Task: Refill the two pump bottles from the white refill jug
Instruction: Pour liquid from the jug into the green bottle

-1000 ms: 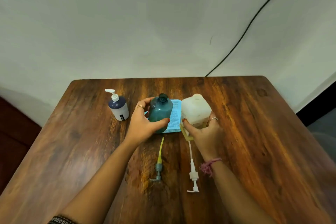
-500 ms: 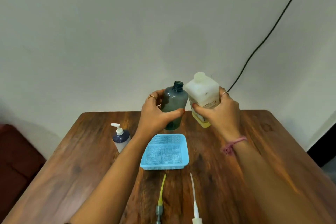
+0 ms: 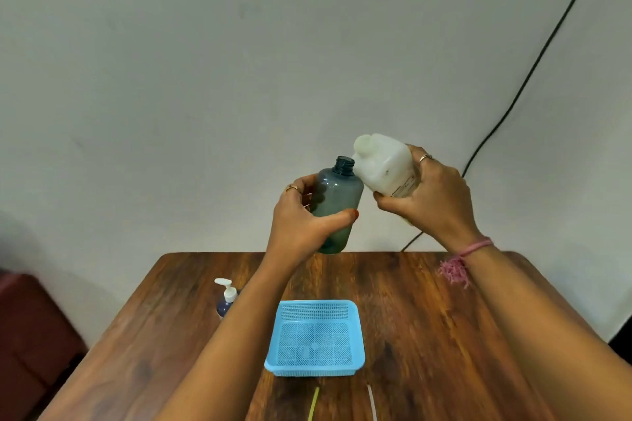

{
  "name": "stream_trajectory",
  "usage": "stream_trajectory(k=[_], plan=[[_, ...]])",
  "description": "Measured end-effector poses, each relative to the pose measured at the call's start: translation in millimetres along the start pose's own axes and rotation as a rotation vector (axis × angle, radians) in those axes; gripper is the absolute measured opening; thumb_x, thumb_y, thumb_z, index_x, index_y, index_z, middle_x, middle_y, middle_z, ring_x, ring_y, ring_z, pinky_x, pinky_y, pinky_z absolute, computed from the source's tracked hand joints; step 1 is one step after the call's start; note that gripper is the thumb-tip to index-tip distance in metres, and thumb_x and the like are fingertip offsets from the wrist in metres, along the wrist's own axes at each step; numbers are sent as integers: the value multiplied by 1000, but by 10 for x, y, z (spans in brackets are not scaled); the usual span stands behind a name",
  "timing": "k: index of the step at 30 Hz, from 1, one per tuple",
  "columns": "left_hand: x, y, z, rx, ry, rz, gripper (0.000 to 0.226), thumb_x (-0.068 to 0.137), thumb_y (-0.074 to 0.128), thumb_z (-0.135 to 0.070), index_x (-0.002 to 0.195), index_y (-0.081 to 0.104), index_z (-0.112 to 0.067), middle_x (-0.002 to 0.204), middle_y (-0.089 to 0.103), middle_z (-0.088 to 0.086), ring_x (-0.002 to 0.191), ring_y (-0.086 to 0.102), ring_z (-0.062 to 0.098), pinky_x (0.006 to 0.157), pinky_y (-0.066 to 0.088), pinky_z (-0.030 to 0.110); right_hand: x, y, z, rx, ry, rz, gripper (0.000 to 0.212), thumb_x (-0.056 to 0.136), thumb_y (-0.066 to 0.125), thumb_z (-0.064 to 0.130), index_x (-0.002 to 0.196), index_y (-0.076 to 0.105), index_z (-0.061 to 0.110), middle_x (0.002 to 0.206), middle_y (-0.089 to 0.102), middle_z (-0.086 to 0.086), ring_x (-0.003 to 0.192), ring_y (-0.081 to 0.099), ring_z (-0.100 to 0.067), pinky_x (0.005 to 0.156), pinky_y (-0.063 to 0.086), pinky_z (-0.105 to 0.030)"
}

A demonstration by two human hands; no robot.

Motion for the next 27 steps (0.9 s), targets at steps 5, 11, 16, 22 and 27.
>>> stream_trajectory(k=[5, 11, 16, 22, 27], plan=[[77, 40, -59, -5, 0, -22, 78, 66, 84, -26, 132, 43, -23, 118, 51, -10, 105, 53, 9, 60, 45, 4, 147, -86, 10, -52, -53, 2, 73, 63, 81, 44, 128, 53, 25, 101, 68, 0, 76, 50, -12, 54, 29, -11], [97, 116, -90, -34, -3, -40, 78, 65, 85, -25, 131, 45, -24, 117, 53, -10, 99, 55, 6, 61, 45, 5, 219, -161, 11, -113, -122, 10, 75, 64, 82, 40, 131, 52, 23, 105, 67, -1, 78, 49, -13, 56, 30, -12], [102, 172, -96, -34, 1, -45, 77, 65, 85, -25, 130, 44, -25, 115, 52, -12, 96, 54, 3, 59, 44, 3, 237, -220, -21, -164, -174, -20, 77, 63, 83, 37, 132, 52, 20, 112, 67, -3, 89, 62, -24, 66, 41, -21], [110, 199, -94, -38, 2, -56, 78, 62, 86, -25, 129, 46, -25, 120, 54, -8, 99, 55, 3, 66, 45, 8, 249, -265, -41, -205, -227, -53, 78, 62, 83, 35, 132, 53, 18, 116, 67, -4, 92, 64, -27, 68, 43, -23], [104, 240, -96, -49, 5, -62, 79, 62, 86, -25, 130, 46, -24, 121, 55, -6, 106, 56, 10, 70, 46, 11, 250, -319, -26, -224, -268, -81, 80, 60, 85, 33, 131, 54, 15, 116, 67, -7, 93, 65, -30, 70, 51, -30]])
Point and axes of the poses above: each hand's wrist, its own x-axis towards the middle knuckle, its own y-axis out of the palm, z = x × y, the point moved 8 cm from there along x, towards the middle knuckle
